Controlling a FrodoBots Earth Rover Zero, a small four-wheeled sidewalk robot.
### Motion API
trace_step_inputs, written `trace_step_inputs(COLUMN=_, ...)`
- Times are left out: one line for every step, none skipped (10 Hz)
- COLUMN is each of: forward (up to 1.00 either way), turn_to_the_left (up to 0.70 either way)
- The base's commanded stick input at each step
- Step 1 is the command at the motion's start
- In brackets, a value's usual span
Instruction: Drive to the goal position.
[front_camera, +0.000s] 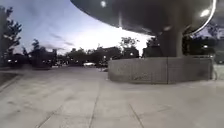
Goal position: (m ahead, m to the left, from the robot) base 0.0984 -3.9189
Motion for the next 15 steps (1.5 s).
trace_step_inputs(forward=0.0, turn_to_the_left=-0.7)
trace_step_inputs(forward=0.0, turn_to_the_left=-0.7)
trace_step_inputs(forward=0.0, turn_to_the_left=-0.7)
trace_step_inputs(forward=0.0, turn_to_the_left=-0.7)
trace_step_inputs(forward=0.0, turn_to_the_left=-0.7)
trace_step_inputs(forward=0.0, turn_to_the_left=-0.7)
trace_step_inputs(forward=0.0, turn_to_the_left=-0.7)
trace_step_inputs(forward=0.0, turn_to_the_left=-0.7)
trace_step_inputs(forward=0.0, turn_to_the_left=-0.7)
trace_step_inputs(forward=0.0, turn_to_the_left=-0.7)
trace_step_inputs(forward=0.0, turn_to_the_left=-0.7)
trace_step_inputs(forward=0.0, turn_to_the_left=-0.7)
trace_step_inputs(forward=0.0, turn_to_the_left=-0.7)
trace_step_inputs(forward=0.0, turn_to_the_left=-0.7)
trace_step_inputs(forward=0.0, turn_to_the_left=-0.7)
